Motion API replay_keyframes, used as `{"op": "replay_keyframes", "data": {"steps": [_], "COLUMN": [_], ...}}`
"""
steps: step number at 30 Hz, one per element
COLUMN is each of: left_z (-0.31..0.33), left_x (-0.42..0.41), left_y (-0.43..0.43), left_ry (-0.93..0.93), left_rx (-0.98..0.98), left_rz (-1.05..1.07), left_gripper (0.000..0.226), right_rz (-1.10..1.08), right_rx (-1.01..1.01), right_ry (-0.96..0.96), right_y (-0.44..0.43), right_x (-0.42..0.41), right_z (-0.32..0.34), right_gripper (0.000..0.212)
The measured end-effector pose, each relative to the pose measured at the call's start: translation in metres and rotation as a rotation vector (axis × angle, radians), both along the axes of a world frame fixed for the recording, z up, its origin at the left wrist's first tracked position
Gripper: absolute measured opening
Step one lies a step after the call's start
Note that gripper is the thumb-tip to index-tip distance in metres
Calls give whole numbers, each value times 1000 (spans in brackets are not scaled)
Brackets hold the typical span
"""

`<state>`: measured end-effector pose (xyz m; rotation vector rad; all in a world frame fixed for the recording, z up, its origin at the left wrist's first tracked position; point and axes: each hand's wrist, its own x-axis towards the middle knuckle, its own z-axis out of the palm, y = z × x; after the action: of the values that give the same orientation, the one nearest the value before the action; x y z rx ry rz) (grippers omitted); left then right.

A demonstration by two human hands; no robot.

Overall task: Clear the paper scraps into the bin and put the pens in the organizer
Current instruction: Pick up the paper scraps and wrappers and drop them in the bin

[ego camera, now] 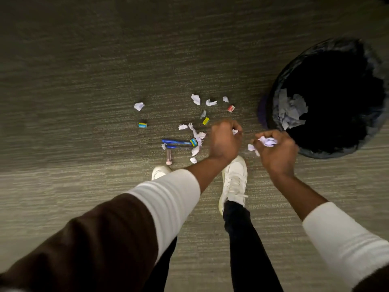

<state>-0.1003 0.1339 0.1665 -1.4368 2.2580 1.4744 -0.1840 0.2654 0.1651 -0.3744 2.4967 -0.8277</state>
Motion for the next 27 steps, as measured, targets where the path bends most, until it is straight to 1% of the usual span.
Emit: {"op": "replay_keyframes", "data": {"steps": [2,4,6,8,9,11,13,15,16,18,19,20,22,23,25,27], "left_z": [17,31,39,42,44,45,46,47,48,49,50,48,44,40,34,26], "left_x": [-22,-43,-63,-83,-92,-107,-115,-116,-115,-107,-101,-93,-72,-61,-34,-6], "left_y": [12,24,33,40,43,49,55,61,63,66,66,65,61,58,52,45], "left_ry": [48,77,109,130,139,141,107,93,102,113,103,87,36,5,-69,-151], "left_rx": [32,40,36,28,34,85,124,102,76,22,-2,-20,-39,-45,-30,-6], "left_rz": [6,-10,-33,-54,-65,-116,-191,-252,-270,-285,-287,-284,-271,-260,-223,-199], "left_gripper": [11,11,9,7,13,32,50,59,62,61,57,47,24,17,13,16], "right_rz": [-51,-146,-250,-300,-326,-386,-406,-405,-396,-339,-295,-249,-134,-67,59,206], "right_rx": [-19,-43,-75,-74,-73,-80,-59,-21,3,71,93,87,8,-50,-161,-188], "right_ry": [20,12,-10,-10,-13,-51,-73,-118,-128,-66,-17,25,99,133,146,72], "right_y": [9,16,21,28,31,36,41,41,40,37,34,32,25,20,5,-14], "right_x": [-19,-37,-57,-77,-87,-101,-112,-120,-123,-123,-120,-116,-103,-96,-76,-53], "right_z": [18,30,36,36,35,30,25,22,22,27,30,35,42,46,51,52], "right_gripper": [15,15,19,24,25,24,27,31,32,34,34,32,23,20,15,17]}}
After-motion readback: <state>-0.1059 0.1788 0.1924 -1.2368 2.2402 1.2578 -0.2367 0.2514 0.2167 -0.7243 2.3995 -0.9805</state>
